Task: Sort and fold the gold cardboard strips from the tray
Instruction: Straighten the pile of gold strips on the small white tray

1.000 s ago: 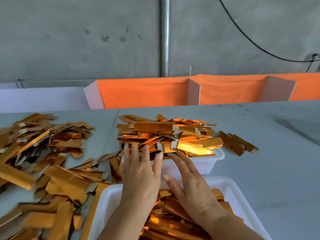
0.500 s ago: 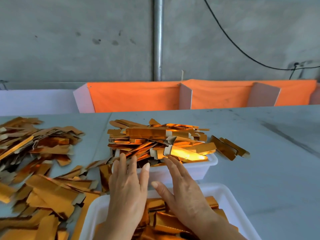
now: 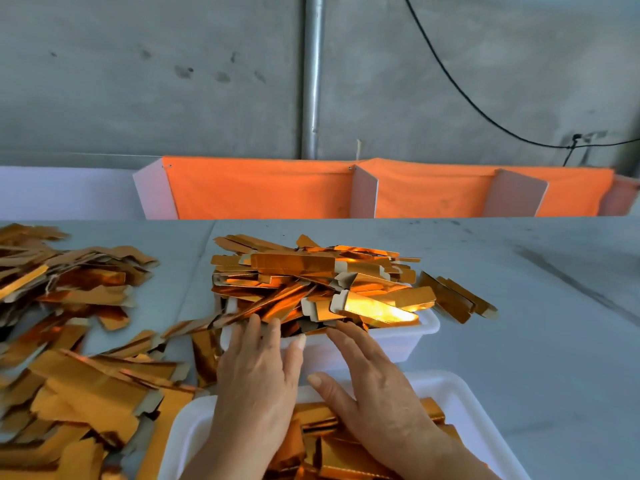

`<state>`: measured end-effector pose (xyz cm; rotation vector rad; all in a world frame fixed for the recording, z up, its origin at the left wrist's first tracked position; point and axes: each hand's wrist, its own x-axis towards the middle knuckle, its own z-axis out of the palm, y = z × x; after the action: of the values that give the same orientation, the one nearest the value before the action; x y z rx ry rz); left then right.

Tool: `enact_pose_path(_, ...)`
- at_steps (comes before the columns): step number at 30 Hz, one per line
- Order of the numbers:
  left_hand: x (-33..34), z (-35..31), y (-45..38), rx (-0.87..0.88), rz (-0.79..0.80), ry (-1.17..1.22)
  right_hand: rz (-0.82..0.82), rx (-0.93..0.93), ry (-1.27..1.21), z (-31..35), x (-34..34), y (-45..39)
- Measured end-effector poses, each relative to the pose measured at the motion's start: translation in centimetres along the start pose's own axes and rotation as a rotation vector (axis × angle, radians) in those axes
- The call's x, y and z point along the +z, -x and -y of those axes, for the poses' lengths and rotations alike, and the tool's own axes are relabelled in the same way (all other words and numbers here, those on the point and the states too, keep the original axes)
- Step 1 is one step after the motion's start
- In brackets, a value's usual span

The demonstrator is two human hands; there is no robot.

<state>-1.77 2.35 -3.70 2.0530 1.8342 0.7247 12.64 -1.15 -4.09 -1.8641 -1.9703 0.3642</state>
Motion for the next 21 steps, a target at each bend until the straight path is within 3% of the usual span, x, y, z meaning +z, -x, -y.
enact_pose_path(21, 0.43, -0.12, 0.17, 0.025, 0.03, -0.03, 0.029, -0.017, -0.087, 0.28, -0.85, 0.13)
